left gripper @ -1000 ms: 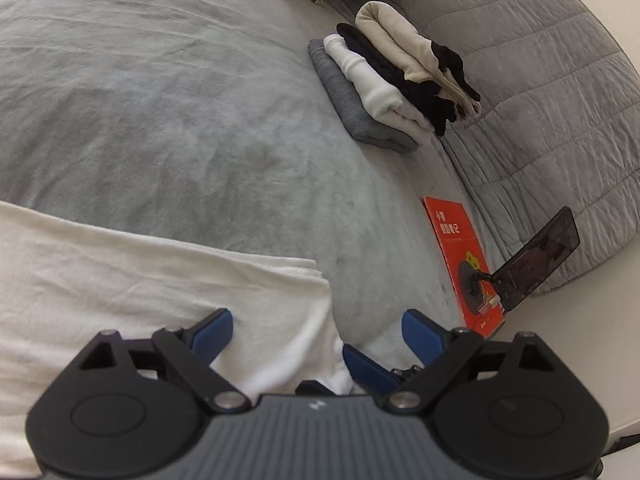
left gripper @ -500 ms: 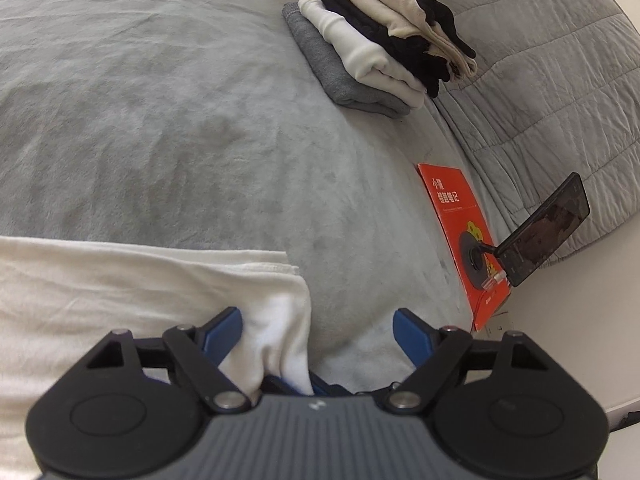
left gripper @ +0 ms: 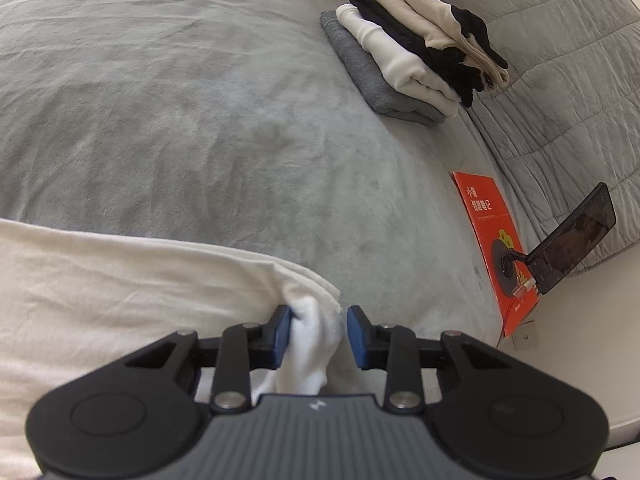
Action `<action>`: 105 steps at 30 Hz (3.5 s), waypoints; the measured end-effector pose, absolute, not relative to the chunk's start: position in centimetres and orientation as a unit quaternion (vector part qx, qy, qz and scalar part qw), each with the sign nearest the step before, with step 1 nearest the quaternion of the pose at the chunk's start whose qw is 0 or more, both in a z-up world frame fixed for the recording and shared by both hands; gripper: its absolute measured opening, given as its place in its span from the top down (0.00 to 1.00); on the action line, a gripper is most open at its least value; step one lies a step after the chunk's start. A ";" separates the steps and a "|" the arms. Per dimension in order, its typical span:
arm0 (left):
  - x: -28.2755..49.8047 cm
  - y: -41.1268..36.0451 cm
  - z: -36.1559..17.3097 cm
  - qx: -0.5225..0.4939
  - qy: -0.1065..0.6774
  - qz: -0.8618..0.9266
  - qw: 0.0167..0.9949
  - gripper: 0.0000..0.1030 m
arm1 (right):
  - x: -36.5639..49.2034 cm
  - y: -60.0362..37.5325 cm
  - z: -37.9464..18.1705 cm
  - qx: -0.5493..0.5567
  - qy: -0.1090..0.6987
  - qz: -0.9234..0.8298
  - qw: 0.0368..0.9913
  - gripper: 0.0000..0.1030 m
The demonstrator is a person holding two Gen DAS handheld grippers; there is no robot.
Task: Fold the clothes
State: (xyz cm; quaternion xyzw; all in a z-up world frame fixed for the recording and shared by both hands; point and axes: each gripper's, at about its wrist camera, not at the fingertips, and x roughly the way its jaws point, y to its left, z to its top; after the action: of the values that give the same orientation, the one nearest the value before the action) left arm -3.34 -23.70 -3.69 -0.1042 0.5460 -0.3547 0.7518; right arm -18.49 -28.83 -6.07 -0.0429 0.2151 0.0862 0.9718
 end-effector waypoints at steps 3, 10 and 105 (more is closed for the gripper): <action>-3.8 -23.8 -3.3 -0.085 0.540 -0.367 0.753 0.54 | -18.4 -28.5 -6.3 -0.048 0.220 0.087 0.970 0.90; -5.9 -25.6 -2.6 0.022 0.501 -0.342 0.795 0.74 | -18.4 -28.2 -6.5 -0.057 0.221 0.088 0.970 0.90; 8.6 36.4 0.6 -0.181 0.423 -0.073 0.885 0.86 | 1.5 14.5 -2.2 0.120 0.277 0.369 0.879 0.53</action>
State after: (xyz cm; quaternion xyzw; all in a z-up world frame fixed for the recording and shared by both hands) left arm 8.63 36.40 0.56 -0.1807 0.4233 -0.0728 0.8848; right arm 1.55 14.47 -2.18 0.1201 0.2775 0.3693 0.8788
